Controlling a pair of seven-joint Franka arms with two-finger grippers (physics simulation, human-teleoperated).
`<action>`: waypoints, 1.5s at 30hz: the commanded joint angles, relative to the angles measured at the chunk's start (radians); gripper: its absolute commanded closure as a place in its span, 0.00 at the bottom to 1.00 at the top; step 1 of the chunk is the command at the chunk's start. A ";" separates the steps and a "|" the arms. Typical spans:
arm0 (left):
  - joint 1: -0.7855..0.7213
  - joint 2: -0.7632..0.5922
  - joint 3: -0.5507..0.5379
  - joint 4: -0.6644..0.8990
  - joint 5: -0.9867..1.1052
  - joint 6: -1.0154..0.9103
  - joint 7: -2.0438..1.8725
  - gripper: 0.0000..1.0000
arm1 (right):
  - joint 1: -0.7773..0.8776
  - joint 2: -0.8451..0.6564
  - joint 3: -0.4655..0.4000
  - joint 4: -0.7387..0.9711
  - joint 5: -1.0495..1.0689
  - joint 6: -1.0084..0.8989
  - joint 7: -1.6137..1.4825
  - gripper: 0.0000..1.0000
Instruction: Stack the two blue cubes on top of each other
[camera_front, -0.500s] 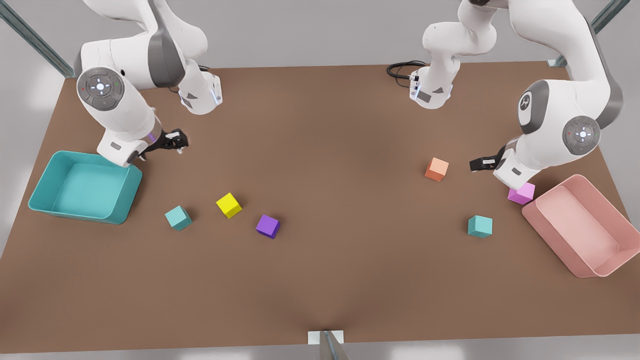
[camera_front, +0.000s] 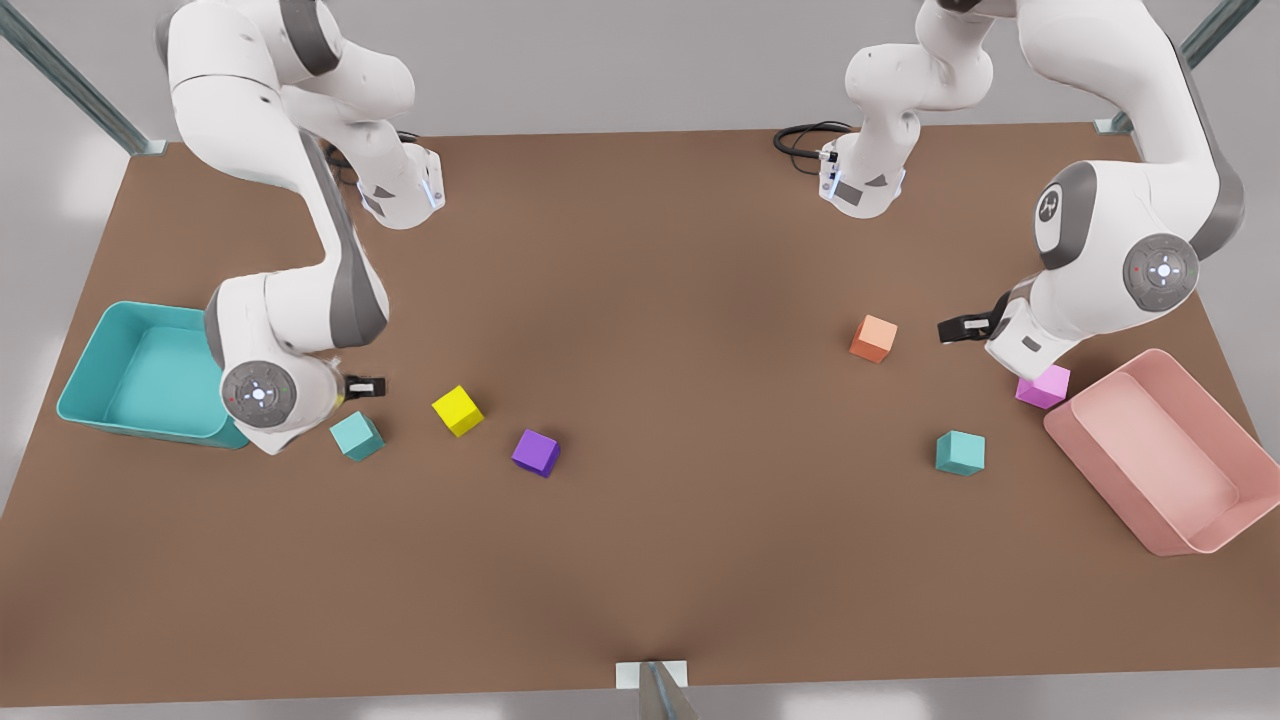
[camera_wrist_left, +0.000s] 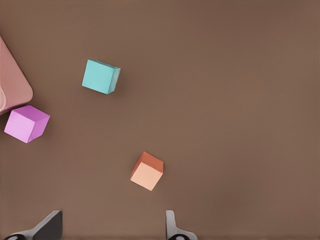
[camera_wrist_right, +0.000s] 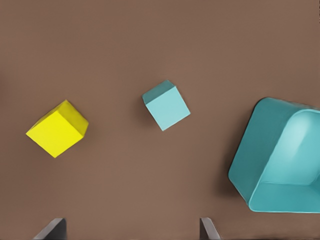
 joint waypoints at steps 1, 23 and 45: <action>0.000 0.004 0.000 0.001 0.001 0.000 0.000 0.00 | -0.029 0.007 -0.006 -0.033 -0.003 0.147 0.447 0.00; 0.002 0.004 0.001 0.001 0.002 0.000 0.002 0.00 | -0.184 -0.108 -0.017 -0.604 0.177 0.884 0.564 0.00; 0.037 0.004 0.001 0.001 0.002 0.000 0.040 0.00 | -0.186 0.007 -0.012 -0.581 0.220 0.890 0.656 0.00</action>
